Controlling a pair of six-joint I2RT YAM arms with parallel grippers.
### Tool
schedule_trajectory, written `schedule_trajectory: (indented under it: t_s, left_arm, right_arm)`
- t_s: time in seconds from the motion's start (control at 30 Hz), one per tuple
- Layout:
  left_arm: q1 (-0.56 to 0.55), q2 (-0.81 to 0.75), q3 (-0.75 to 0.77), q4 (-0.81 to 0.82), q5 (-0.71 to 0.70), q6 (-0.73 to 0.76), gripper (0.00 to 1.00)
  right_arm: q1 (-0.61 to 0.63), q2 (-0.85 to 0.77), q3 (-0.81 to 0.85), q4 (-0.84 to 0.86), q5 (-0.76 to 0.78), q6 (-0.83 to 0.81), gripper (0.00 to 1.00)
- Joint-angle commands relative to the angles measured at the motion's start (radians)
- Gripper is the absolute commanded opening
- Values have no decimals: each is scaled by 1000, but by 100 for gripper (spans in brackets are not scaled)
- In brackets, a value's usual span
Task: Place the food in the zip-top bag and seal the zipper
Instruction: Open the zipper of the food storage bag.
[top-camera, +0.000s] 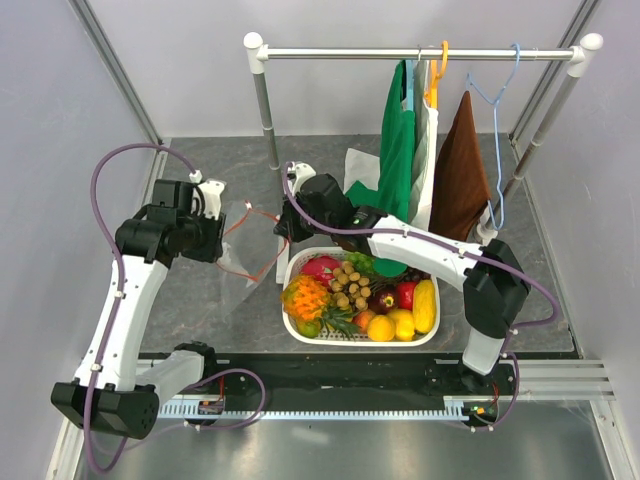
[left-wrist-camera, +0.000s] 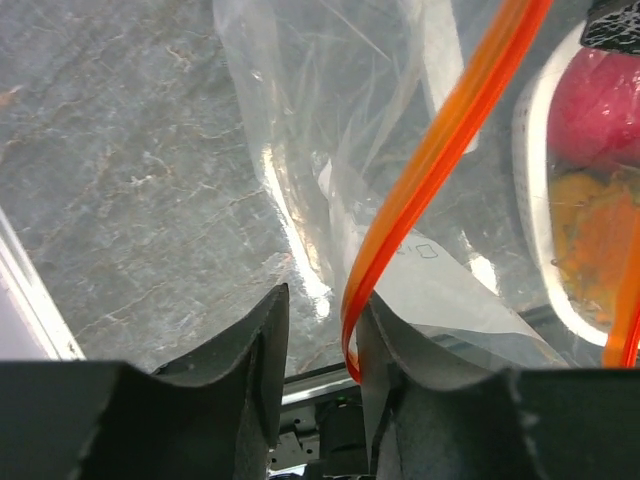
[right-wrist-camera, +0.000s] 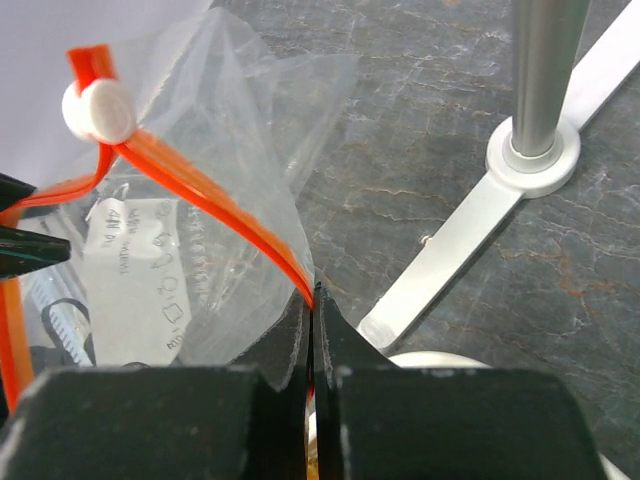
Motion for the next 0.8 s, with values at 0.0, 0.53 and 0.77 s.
schedule_trajectory:
  t_s: [0.0,0.53,0.77]
  left_arm:
    - [5,2,-10,-4,46,-6,35]
    - [97,15,105,-10,-23,60,2]
    - [93,16,46,-10,78,46,2]
  right_arm:
    - [1,-41,19,18,-21,40,0]
    - [-36,-58,-4,1,-89,-133,30]
    - [-12,-182,-6,-2,-194,-196,82]
